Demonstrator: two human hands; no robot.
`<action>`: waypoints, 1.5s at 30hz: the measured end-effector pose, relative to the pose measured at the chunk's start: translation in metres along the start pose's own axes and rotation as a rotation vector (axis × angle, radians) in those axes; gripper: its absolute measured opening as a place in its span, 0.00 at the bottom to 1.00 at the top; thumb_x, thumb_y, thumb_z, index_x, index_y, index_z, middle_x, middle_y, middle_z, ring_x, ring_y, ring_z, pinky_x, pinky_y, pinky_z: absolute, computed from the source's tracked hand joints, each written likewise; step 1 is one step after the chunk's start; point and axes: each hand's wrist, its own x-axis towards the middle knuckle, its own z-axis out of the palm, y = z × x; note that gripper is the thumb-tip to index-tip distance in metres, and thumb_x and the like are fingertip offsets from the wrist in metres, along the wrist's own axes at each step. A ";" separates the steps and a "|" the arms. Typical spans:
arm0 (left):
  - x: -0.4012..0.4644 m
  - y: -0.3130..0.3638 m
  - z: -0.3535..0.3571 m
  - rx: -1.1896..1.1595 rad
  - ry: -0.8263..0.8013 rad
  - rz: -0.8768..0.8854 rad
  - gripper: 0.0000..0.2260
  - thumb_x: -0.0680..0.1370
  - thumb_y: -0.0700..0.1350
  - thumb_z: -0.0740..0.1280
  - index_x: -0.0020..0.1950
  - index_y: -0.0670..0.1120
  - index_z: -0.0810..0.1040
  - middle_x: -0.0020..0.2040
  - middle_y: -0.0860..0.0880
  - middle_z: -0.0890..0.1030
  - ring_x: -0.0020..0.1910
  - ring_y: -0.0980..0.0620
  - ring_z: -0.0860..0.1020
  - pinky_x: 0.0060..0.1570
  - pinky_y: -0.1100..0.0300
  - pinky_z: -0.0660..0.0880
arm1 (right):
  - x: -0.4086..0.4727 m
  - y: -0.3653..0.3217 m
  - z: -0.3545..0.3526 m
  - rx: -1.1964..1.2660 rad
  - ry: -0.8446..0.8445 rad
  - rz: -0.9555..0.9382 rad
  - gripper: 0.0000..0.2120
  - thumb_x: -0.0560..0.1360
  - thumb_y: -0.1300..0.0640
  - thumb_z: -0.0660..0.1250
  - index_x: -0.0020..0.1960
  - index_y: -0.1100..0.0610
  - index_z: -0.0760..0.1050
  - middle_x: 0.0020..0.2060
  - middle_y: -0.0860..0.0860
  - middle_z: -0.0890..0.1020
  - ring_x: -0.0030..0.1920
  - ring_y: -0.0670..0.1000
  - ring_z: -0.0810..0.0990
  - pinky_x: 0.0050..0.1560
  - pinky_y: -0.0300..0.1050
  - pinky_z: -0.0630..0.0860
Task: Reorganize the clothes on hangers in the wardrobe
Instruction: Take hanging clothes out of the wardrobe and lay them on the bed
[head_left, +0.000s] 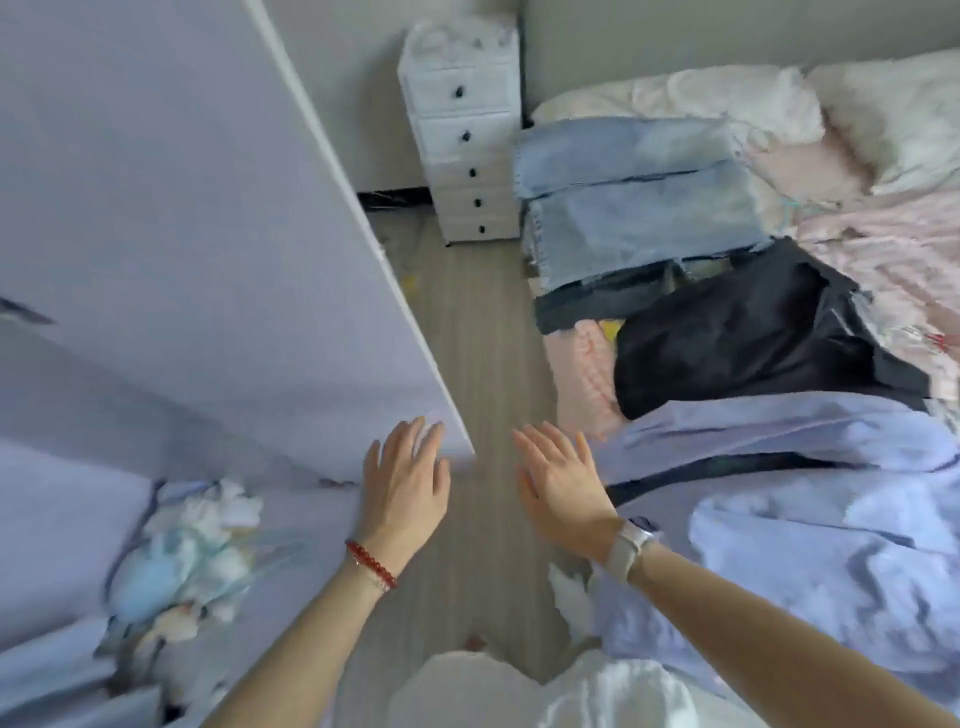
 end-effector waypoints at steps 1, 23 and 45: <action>-0.014 -0.032 -0.011 0.035 0.032 -0.095 0.17 0.73 0.40 0.67 0.63 0.41 0.75 0.63 0.40 0.75 0.63 0.41 0.73 0.61 0.40 0.67 | 0.011 -0.028 0.008 -0.019 -0.024 -0.056 0.22 0.80 0.51 0.50 0.73 0.52 0.55 0.72 0.47 0.60 0.73 0.49 0.52 0.72 0.55 0.46; -0.384 -0.327 -0.253 0.527 0.854 -1.481 0.23 0.76 0.51 0.52 0.66 0.44 0.72 0.67 0.42 0.71 0.67 0.39 0.67 0.61 0.38 0.60 | -0.021 -0.618 0.141 0.374 -0.536 -1.352 0.17 0.78 0.61 0.57 0.66 0.62 0.68 0.62 0.59 0.75 0.63 0.58 0.72 0.64 0.48 0.67; -0.449 -0.379 -0.258 0.467 0.823 -1.569 0.21 0.78 0.49 0.51 0.65 0.45 0.73 0.65 0.43 0.74 0.70 0.41 0.65 0.65 0.38 0.58 | -0.075 -0.784 0.134 0.446 -0.242 -1.230 0.13 0.80 0.57 0.51 0.53 0.67 0.67 0.48 0.64 0.78 0.48 0.65 0.76 0.41 0.48 0.68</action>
